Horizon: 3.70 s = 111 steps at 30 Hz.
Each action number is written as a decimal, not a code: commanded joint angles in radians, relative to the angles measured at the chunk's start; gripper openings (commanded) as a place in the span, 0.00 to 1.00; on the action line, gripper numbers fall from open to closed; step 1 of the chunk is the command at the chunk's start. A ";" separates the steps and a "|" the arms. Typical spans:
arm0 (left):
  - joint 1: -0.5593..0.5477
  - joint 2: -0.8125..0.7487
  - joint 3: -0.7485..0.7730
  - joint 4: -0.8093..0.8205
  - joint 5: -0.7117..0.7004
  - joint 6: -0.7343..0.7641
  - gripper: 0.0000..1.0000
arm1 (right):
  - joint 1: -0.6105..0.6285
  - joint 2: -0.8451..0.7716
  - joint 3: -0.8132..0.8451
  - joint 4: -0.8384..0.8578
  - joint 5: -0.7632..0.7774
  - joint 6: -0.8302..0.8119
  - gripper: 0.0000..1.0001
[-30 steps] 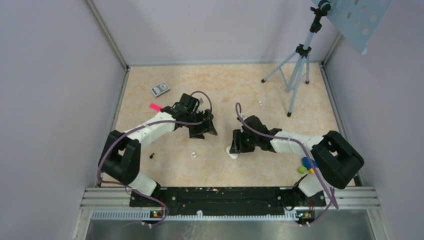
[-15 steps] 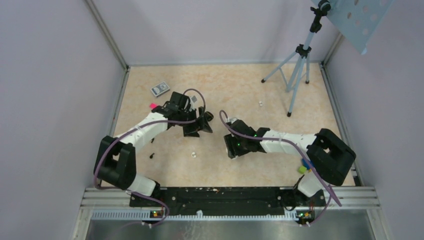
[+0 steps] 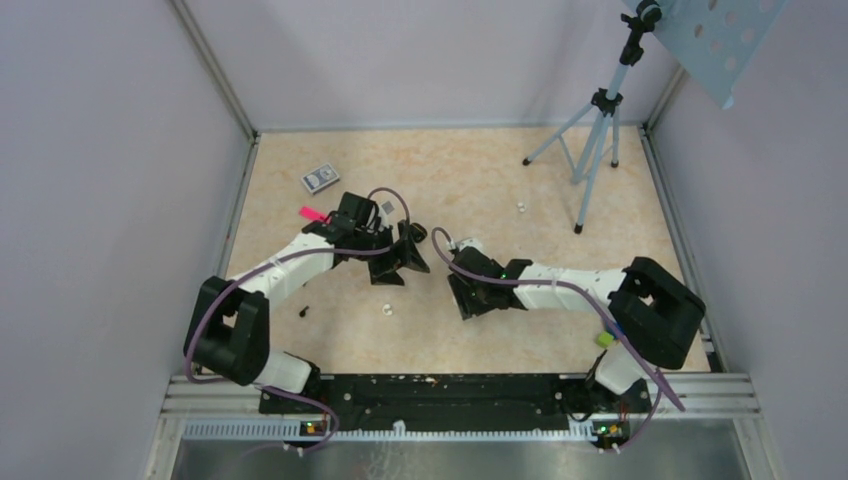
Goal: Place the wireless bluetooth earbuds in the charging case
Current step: Pick up the charging case from the center of the board, then pass from the right arm to the left, then pass from the left arm to the right
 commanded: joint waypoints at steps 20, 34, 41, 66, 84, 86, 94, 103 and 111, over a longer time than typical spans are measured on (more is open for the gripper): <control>0.000 0.016 -0.014 0.038 0.049 -0.068 0.92 | 0.007 0.001 0.025 0.040 0.005 -0.127 0.30; -0.071 0.055 -0.052 0.296 0.125 -0.376 0.94 | 0.009 -0.184 -0.082 0.192 0.003 -0.112 0.30; -0.082 0.105 -0.053 0.374 0.161 -0.351 0.90 | 0.009 -0.332 -0.149 0.237 0.000 -0.094 0.30; -0.110 0.065 -0.124 0.565 0.360 -0.125 0.76 | 0.005 -0.386 -0.157 0.306 -0.060 0.008 0.31; -0.150 0.167 -0.033 0.530 0.355 -0.124 0.44 | 0.006 -0.359 -0.131 0.298 -0.067 -0.012 0.31; -0.150 0.172 -0.036 0.531 0.351 -0.136 0.36 | 0.007 -0.361 -0.137 0.301 -0.059 -0.010 0.32; -0.151 0.179 -0.019 0.517 0.366 -0.112 0.00 | 0.006 -0.383 -0.149 0.305 -0.076 0.001 0.52; -0.138 0.168 0.041 0.479 0.436 -0.010 0.00 | -0.074 -0.578 -0.120 0.131 -0.207 0.033 0.86; -0.137 0.130 0.106 0.418 0.571 0.149 0.00 | -0.271 -0.796 -0.206 0.194 -0.270 0.187 0.84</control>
